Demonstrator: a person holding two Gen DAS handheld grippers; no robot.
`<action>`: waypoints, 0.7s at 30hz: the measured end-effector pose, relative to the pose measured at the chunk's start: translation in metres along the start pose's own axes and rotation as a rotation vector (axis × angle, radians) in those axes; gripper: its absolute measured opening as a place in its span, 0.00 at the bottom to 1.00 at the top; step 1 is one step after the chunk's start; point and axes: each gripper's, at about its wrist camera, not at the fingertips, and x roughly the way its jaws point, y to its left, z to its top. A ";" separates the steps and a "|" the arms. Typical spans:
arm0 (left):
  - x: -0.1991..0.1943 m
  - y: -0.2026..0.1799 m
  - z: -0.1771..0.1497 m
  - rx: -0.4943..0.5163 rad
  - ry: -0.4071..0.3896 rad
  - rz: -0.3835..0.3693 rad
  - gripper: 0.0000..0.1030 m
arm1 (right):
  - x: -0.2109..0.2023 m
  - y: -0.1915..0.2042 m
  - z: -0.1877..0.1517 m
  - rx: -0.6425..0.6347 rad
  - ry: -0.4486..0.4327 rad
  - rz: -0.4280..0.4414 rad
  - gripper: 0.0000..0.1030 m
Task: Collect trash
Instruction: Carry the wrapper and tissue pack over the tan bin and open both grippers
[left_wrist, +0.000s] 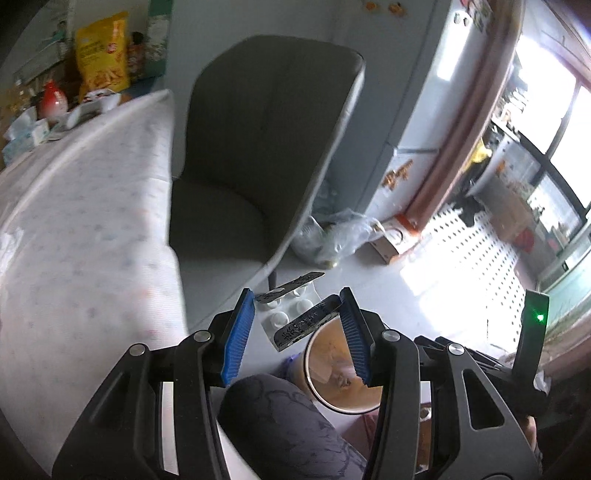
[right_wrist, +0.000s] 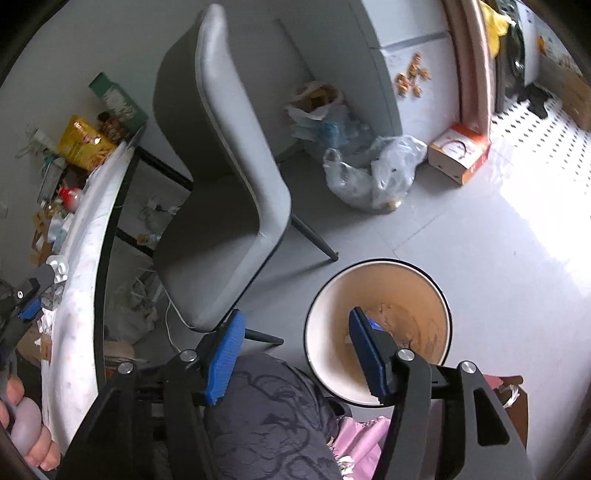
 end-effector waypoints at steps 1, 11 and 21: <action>0.004 -0.004 0.000 0.008 0.008 -0.002 0.46 | -0.001 -0.005 0.000 0.006 -0.004 0.001 0.64; 0.046 -0.043 -0.004 0.057 0.097 -0.057 0.46 | -0.022 -0.042 0.003 0.031 -0.076 -0.009 0.78; 0.075 -0.094 -0.009 0.105 0.172 -0.176 0.48 | -0.053 -0.072 0.011 0.083 -0.146 -0.043 0.81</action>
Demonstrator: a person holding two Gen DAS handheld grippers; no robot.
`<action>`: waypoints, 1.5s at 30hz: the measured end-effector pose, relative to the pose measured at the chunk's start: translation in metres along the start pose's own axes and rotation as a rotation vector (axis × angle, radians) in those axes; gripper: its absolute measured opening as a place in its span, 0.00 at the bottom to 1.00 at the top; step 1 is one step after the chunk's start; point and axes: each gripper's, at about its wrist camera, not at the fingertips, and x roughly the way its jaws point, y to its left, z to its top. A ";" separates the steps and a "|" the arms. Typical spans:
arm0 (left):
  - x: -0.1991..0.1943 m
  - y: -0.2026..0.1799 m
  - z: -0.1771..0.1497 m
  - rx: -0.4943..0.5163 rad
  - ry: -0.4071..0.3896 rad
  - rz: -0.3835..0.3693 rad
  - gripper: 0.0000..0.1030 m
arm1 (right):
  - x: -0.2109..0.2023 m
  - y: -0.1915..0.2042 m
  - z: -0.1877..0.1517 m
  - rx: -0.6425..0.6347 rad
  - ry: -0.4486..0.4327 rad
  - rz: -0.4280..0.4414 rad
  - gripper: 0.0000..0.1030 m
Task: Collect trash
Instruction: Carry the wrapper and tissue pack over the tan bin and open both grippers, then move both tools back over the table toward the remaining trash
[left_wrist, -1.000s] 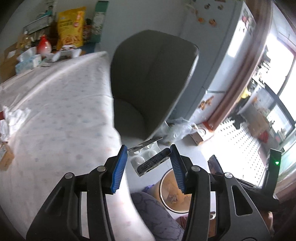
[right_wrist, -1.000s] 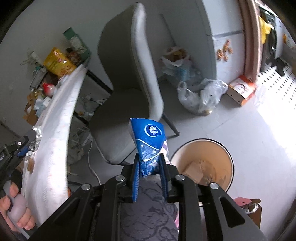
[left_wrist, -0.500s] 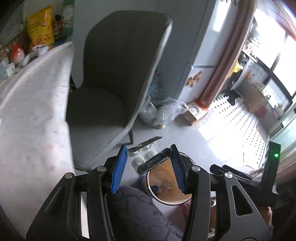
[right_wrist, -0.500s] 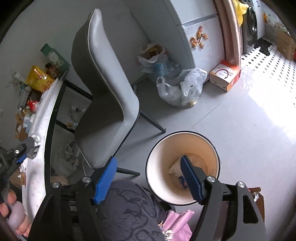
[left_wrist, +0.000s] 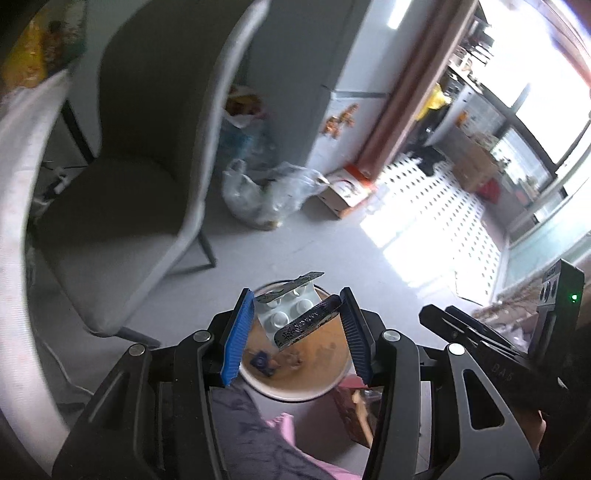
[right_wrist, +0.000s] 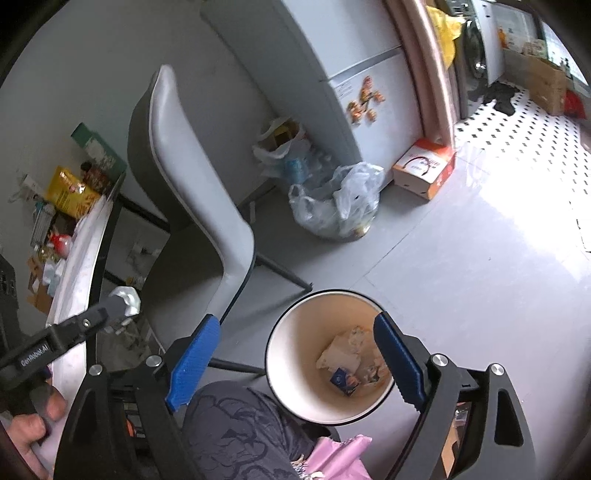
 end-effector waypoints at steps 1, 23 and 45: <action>0.003 -0.004 0.001 0.004 0.007 -0.020 0.50 | -0.003 -0.003 0.001 0.003 -0.006 -0.007 0.81; -0.114 0.060 0.002 -0.139 -0.225 -0.032 0.94 | -0.028 0.072 0.001 -0.121 -0.050 0.071 0.83; -0.224 0.177 -0.062 -0.333 -0.443 0.189 0.94 | -0.035 0.213 -0.037 -0.339 -0.058 0.210 0.93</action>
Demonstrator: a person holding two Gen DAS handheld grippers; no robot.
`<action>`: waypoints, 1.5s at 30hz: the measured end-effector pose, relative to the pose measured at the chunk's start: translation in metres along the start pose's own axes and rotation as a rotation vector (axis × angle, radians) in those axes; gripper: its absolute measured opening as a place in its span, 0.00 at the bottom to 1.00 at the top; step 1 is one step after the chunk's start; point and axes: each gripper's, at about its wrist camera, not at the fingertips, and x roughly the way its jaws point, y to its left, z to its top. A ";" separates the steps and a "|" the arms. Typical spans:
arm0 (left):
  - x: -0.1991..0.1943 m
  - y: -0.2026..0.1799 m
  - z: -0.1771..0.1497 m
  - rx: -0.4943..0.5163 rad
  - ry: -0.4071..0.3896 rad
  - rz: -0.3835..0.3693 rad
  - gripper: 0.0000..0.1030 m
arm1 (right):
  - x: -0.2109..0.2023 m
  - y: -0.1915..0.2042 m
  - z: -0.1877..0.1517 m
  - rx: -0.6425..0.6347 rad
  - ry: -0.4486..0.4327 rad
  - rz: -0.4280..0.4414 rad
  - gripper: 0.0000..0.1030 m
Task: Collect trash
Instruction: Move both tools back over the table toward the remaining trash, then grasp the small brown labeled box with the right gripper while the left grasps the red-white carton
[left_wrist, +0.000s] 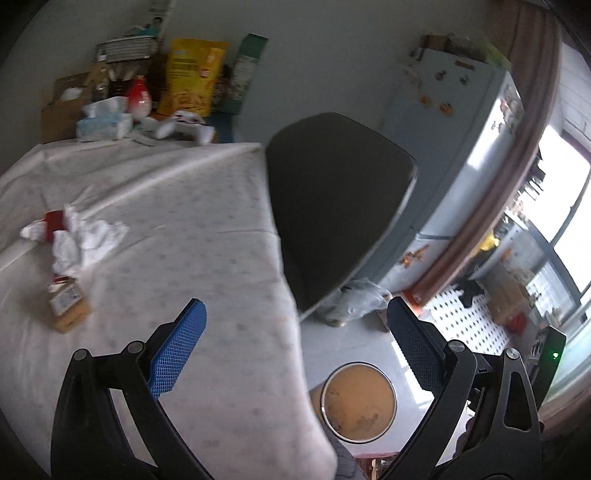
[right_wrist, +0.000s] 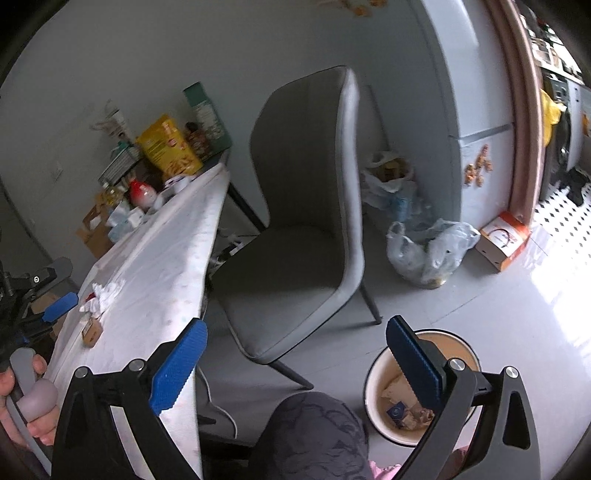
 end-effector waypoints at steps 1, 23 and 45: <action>-0.002 0.006 -0.001 -0.010 -0.006 0.005 0.94 | 0.002 0.006 0.000 -0.006 0.003 0.006 0.93; -0.078 0.154 -0.016 -0.234 -0.116 0.192 0.94 | 0.053 0.196 -0.005 -0.354 0.096 0.219 0.92; -0.106 0.253 -0.036 -0.410 -0.126 0.320 0.94 | 0.126 0.337 -0.044 -0.607 0.258 0.327 0.87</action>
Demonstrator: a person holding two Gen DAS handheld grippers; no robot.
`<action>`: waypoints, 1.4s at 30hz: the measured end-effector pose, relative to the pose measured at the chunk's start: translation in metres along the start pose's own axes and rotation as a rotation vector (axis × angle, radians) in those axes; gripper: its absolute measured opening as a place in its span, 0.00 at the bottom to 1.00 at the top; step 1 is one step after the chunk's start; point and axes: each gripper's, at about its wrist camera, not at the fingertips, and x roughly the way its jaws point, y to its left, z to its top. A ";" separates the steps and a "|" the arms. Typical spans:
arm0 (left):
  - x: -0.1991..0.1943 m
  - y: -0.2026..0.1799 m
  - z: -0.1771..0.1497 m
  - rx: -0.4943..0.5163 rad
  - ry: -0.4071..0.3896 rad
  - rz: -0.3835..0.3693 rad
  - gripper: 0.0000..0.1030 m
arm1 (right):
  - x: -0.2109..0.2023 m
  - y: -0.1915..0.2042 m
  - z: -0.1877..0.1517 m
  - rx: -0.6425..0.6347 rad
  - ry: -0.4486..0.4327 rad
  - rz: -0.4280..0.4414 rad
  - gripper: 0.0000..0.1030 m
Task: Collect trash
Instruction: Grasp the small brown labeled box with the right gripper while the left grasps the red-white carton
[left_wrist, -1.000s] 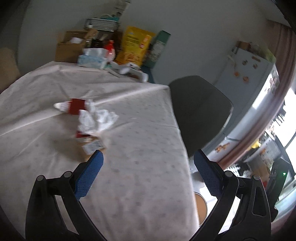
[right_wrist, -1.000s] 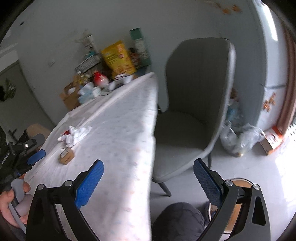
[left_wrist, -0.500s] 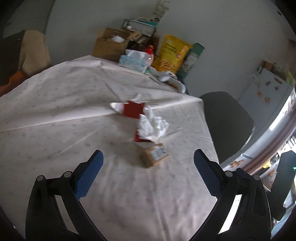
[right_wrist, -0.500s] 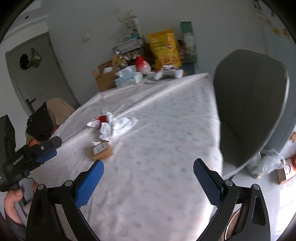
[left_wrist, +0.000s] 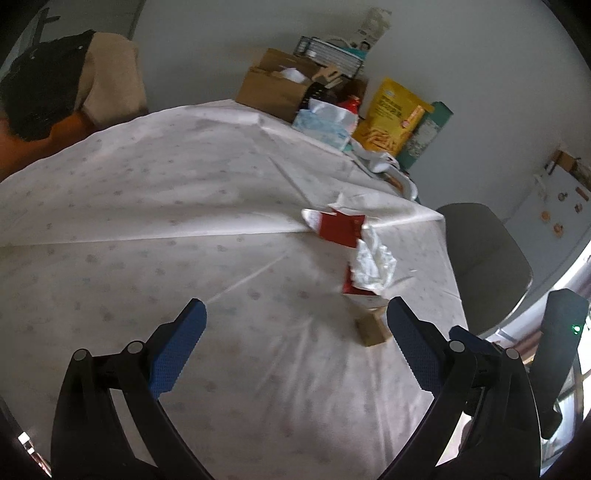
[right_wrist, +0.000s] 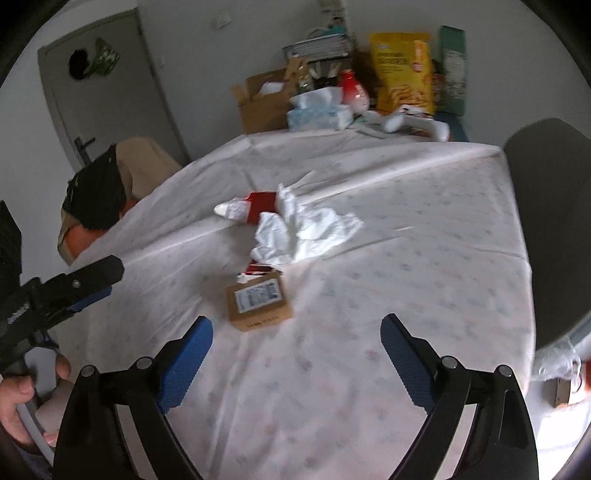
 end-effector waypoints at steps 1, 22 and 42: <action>-0.001 0.003 0.000 -0.003 -0.001 0.005 0.94 | 0.005 0.003 0.001 -0.003 0.008 0.002 0.87; 0.008 -0.001 -0.002 0.018 0.018 0.010 0.94 | 0.025 0.006 -0.003 -0.024 0.061 0.049 0.46; 0.081 -0.092 -0.019 0.182 0.159 0.019 0.87 | -0.056 -0.099 -0.033 0.243 -0.033 -0.035 0.47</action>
